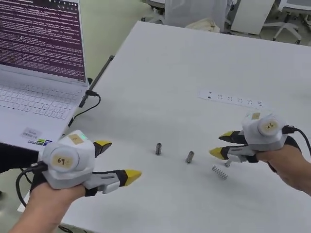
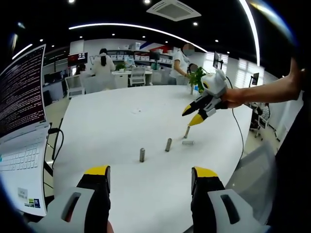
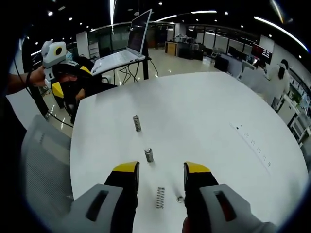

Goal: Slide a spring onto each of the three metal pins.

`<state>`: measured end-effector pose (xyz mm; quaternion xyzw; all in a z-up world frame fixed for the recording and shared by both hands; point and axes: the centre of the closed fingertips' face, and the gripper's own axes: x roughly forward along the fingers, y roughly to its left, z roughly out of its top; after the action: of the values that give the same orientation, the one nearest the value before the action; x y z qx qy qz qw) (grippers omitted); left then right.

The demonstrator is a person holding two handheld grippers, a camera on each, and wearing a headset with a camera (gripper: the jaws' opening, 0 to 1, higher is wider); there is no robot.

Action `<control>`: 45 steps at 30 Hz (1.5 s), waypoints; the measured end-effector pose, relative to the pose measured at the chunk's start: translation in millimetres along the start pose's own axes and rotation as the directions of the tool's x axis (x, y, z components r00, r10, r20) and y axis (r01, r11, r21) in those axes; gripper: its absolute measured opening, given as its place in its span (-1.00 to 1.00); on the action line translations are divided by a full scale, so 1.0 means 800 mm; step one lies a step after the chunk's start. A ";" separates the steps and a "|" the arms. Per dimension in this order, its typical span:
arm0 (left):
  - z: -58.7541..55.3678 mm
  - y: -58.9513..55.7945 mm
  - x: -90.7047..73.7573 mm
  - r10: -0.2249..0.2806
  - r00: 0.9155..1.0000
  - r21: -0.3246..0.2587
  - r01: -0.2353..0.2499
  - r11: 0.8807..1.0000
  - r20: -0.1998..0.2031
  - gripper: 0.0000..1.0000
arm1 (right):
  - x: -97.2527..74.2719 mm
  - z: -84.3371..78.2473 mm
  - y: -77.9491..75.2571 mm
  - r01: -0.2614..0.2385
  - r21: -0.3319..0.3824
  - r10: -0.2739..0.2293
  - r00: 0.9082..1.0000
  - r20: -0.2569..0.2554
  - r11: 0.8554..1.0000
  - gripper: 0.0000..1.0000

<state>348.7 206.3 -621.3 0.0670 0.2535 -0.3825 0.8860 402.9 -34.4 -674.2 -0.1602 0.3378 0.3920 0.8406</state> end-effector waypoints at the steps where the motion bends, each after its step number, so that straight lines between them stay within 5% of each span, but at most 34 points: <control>1: 0.001 0.000 0.001 -0.001 1.000 0.002 0.001 1.000 0.000 0.27 | -0.003 -0.002 0.000 0.005 0.003 -0.005 1.000 0.004 1.000 -0.29; 18: 0.011 -0.002 0.016 -0.016 1.000 0.017 0.016 1.000 -0.001 0.28 | -0.069 -0.034 0.000 0.112 0.151 -0.128 0.986 0.103 0.982 -0.21; 36: 0.016 -0.012 0.020 -0.034 0.999 0.039 0.034 0.999 -0.009 0.29 | -0.123 -0.069 0.020 0.178 0.262 -0.216 0.968 0.125 0.949 0.04; 45: 0.018 -0.016 0.017 -0.032 0.999 0.035 0.032 0.999 -0.007 0.29 | -0.133 -0.088 0.040 0.177 0.301 -0.223 0.966 0.127 0.937 0.15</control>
<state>352.9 183.9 -614.4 0.0798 0.2507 -0.4009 0.8775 297.8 -110.5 -651.4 -0.0383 0.3049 0.2624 0.9147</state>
